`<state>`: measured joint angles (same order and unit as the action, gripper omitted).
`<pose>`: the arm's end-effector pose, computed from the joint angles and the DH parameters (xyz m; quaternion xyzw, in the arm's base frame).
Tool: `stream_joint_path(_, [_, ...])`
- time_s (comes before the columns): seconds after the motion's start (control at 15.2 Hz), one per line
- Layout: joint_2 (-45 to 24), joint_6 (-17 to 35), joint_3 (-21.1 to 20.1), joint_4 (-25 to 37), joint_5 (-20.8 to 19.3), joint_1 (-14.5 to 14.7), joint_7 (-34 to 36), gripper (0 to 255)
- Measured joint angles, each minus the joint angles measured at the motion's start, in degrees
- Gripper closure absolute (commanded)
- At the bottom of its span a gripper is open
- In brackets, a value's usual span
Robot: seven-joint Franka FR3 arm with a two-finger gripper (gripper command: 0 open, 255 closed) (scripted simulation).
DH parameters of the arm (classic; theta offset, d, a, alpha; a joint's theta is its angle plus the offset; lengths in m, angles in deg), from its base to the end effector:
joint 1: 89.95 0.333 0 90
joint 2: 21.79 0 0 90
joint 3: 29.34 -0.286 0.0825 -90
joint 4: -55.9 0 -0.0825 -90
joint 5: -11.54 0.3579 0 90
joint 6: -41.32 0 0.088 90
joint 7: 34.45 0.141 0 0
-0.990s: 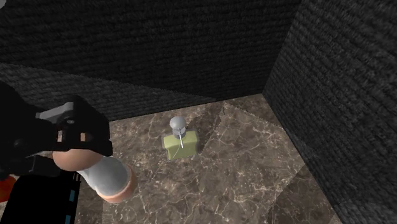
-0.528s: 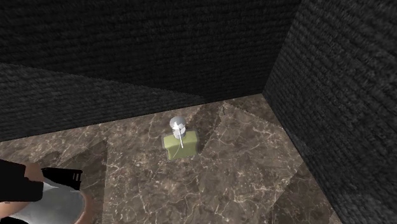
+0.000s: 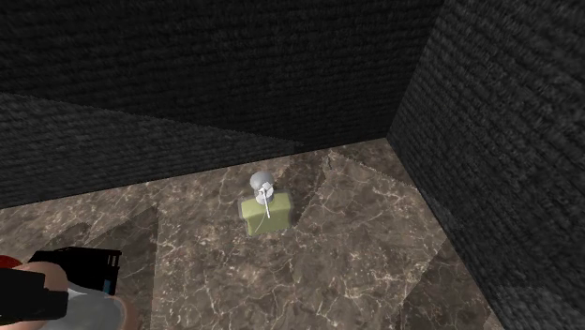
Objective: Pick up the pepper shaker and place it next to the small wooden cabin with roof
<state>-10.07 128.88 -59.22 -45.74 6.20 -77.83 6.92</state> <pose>0.3450 0.3174 0.5568 0.9947 -0.0012 0.0389 0.0952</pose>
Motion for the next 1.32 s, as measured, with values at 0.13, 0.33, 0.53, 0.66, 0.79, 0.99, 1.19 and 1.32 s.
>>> stream_joint_path(0.13, [0.2, 1.5, 0.0, -1.6, 0.1, 0.0, 0.2, 255])
stream_joint_path(0.33, [0.7, 3.7, 0.1, -4.3, 0.3, 0.1, 0.3, 255])
stream_joint_path(0.53, [1.1, 6.0, 0.2, -7.0, 0.5, 0.2, 0.4, 255])
stream_joint_path(0.66, [1.2, 7.5, 0.1, -8.6, 0.6, 0.3, 0.7, 255])
stream_joint_path(0.79, [1.3, 9.1, 0.1, -10.4, 0.6, 0.3, 0.9, 255])
stream_joint_path(0.99, [1.2, 11.5, 0.0, -12.7, 0.6, 0.3, 1.2, 255])
stream_joint_path(1.19, [1.1, 13.8, -0.2, -14.9, 0.5, 0.5, 1.7, 255])
stream_joint_path(1.32, [0.9, 15.2, -0.3, -16.2, 0.4, 0.5, 2.0, 255])
